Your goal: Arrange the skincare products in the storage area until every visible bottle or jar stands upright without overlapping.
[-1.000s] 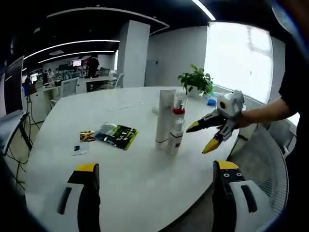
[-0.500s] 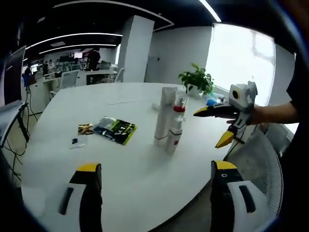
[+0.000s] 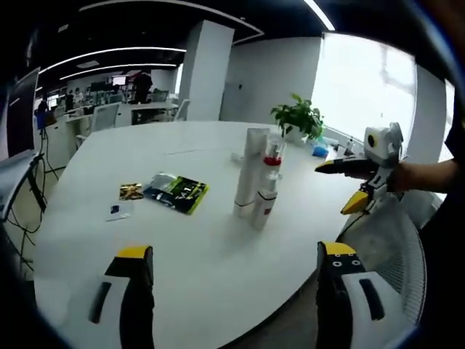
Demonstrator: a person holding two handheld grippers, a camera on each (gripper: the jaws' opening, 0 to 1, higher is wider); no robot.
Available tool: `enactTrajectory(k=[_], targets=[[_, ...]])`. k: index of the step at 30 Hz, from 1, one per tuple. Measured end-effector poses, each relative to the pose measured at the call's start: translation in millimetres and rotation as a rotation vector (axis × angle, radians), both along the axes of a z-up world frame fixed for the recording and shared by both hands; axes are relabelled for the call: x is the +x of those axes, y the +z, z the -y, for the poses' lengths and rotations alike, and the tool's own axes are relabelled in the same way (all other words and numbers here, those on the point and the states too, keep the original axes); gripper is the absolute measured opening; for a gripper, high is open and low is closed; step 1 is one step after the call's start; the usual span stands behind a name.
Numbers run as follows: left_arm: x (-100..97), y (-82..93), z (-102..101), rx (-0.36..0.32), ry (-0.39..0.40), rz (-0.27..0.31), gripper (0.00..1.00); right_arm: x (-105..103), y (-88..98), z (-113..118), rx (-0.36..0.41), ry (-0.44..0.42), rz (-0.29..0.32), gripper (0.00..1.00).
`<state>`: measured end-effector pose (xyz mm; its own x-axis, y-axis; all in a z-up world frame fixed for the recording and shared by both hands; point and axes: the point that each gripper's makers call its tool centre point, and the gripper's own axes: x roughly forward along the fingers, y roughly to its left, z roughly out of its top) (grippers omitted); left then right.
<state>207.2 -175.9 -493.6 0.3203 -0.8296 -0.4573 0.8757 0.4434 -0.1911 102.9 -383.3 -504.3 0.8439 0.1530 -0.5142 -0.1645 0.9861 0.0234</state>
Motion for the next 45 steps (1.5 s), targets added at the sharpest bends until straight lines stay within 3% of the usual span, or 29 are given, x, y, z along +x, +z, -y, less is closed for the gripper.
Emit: enactTrajectory(k=[2,10,20,26,37,45], targets=[[4.1,0.4,-1.7,-0.012,0.016,-0.013,0.86,-4.4,-0.5,7.2,0.047,-0.05,0.004,0.99],[1.9,1.6,0.2,-0.02,0.031,-0.035,0.84,0.0,2.6,25.3,0.037,-0.08,0.015,0.99],[2.9,-0.2,-2.1,-0.006,0.029,-0.036,0.83,8.6,-1.7,19.1,0.033,-0.065,-0.004,0.97],[3.2,0.3,-2.5,-0.003,0.041,-0.041,0.83,14.3,-5.1,27.7,0.04,-0.068,-0.018,0.96],[12.4,-1.5,-9.8,0.002,0.081,-0.053,0.82,38.1,-9.2,60.5,0.029,-0.089,-0.035,0.94],[12.5,-3.4,-10.3,0.016,0.091,-0.058,0.8,62.5,-22.1,78.5,0.021,-0.079,-0.078,0.94]])
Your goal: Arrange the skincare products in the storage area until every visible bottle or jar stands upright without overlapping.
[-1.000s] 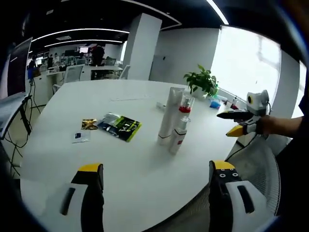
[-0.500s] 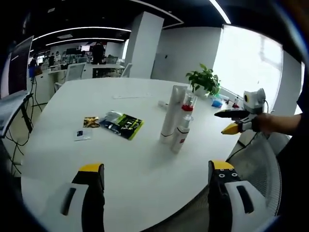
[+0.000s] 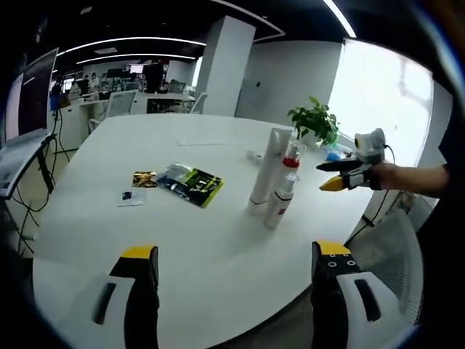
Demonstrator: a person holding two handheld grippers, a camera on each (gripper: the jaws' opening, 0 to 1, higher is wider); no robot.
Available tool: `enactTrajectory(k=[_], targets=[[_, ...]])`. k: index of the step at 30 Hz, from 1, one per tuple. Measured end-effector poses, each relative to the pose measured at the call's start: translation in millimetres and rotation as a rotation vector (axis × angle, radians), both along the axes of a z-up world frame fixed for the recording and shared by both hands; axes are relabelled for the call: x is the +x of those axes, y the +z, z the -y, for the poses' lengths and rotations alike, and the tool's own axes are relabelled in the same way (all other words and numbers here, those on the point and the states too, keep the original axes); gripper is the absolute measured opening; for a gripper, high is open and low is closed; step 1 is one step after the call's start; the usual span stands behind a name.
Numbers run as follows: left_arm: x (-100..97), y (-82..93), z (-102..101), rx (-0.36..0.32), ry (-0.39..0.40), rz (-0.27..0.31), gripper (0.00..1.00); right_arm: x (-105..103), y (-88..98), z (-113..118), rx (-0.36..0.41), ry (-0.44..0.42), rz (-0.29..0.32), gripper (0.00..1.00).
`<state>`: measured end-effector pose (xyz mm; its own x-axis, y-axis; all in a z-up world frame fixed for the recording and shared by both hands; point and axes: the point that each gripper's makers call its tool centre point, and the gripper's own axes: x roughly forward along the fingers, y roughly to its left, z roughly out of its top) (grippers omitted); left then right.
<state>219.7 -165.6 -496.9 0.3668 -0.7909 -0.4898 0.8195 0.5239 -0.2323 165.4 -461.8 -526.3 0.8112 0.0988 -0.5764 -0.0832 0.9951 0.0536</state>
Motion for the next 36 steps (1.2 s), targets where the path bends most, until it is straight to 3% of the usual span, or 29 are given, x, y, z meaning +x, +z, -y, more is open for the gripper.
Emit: enactTrajectory(k=[10,18,25,36], targets=[[1.8,-3.2,-1.9,0.021,0.01,-0.006,0.78,29.0,-18.3,28.6,-0.007,-0.007,-0.04,0.92],[5.3,-4.2,-4.2,0.008,0.04,-0.024,0.77,52.2,-27.2,36.3,-0.008,-0.016,-0.076,0.9],[3.1,-8.4,-3.4,0.034,0.008,-0.012,0.82,68.1,-37.5,46.5,-0.007,-0.017,-0.105,0.9],[4.4,-6.6,-1.3,0.031,0.019,0.011,0.86,89.3,-52.5,60.2,-0.014,-0.015,-0.173,0.89]])
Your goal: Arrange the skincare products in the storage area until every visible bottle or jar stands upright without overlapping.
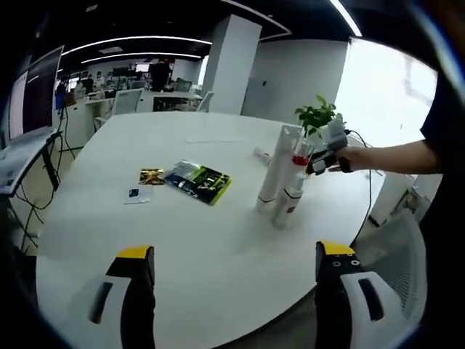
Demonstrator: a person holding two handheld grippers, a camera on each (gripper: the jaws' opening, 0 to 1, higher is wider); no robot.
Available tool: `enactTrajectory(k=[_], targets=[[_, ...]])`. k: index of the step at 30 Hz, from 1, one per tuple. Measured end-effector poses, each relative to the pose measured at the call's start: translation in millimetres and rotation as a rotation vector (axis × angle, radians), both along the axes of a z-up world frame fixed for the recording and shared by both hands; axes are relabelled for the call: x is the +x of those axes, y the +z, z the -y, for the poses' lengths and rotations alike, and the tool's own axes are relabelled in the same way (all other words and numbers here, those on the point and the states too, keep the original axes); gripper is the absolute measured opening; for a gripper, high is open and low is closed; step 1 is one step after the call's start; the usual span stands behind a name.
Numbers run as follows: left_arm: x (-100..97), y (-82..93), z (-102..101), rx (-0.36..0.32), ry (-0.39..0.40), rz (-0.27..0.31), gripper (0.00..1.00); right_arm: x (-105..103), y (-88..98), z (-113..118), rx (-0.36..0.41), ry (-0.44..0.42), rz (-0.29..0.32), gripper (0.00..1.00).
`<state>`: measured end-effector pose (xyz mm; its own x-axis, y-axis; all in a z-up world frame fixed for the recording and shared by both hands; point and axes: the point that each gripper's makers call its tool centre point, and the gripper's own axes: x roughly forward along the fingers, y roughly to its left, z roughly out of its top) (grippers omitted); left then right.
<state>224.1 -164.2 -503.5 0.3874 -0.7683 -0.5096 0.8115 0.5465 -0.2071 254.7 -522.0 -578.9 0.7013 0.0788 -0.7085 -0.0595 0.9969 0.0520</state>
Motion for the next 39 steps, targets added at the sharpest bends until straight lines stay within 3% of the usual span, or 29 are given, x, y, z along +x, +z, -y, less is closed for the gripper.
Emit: enactTrajectory(k=[8,15,19,28,39], targets=[[1.9,-4.0,-4.0,0.014,-0.022,0.007,0.89,20.2,-12.9,12.0,-0.008,-0.026,-0.037,0.82],[3.4,-7.6,-4.8,0.025,-0.033,0.019,0.93,39.7,-18.9,33.3,-0.024,-0.09,-0.018,0.73],[2.6,-9.9,-4.8,0.039,-0.04,0.025,0.95,42.5,-18.4,32.0,-0.048,-0.098,-0.005,0.67],[2.3,-12.0,-4.8,0.044,-0.035,0.021,0.96,52.7,-31.0,38.1,-0.097,-0.092,-0.036,0.58],[2.6,-13.9,-5.4,0.051,-0.03,0.015,0.95,56.9,-37.2,41.1,-0.087,-0.117,-0.054,0.42]])
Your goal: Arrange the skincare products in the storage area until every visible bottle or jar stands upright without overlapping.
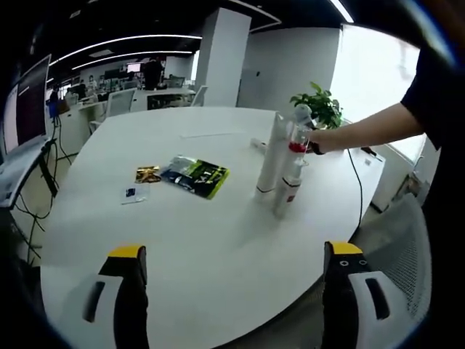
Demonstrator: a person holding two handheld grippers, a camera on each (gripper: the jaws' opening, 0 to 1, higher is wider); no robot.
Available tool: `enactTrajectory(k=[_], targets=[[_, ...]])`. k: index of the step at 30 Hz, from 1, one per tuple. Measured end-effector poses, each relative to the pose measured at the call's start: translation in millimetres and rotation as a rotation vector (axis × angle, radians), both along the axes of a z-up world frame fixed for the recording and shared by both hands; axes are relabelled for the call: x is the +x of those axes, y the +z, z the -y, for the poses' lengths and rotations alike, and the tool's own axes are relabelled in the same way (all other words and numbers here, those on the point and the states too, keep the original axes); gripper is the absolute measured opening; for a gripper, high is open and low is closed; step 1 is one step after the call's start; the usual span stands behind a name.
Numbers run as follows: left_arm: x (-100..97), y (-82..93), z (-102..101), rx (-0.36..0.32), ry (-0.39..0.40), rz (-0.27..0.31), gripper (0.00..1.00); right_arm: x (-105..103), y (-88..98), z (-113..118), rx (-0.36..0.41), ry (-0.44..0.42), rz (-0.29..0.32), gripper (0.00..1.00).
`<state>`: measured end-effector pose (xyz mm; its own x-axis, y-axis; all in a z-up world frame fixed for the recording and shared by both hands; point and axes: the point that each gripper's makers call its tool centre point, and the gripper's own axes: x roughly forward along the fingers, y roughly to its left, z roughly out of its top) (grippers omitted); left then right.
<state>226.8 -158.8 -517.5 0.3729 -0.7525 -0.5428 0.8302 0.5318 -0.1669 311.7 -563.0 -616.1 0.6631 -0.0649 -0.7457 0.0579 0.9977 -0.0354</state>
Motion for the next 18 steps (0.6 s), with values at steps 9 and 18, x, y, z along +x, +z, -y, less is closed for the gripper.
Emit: enactTrajectory(k=[9,18], targets=[[-0.5,-0.7,0.2,0.01,0.002,0.001,0.94,0.6,0.6,3.9,-0.012,-0.022,0.012,0.2],[0.5,-0.8,-0.2,0.014,0.003,0.008,0.92,0.1,-0.1,4.3,-0.022,-0.016,0.08,0.12]])
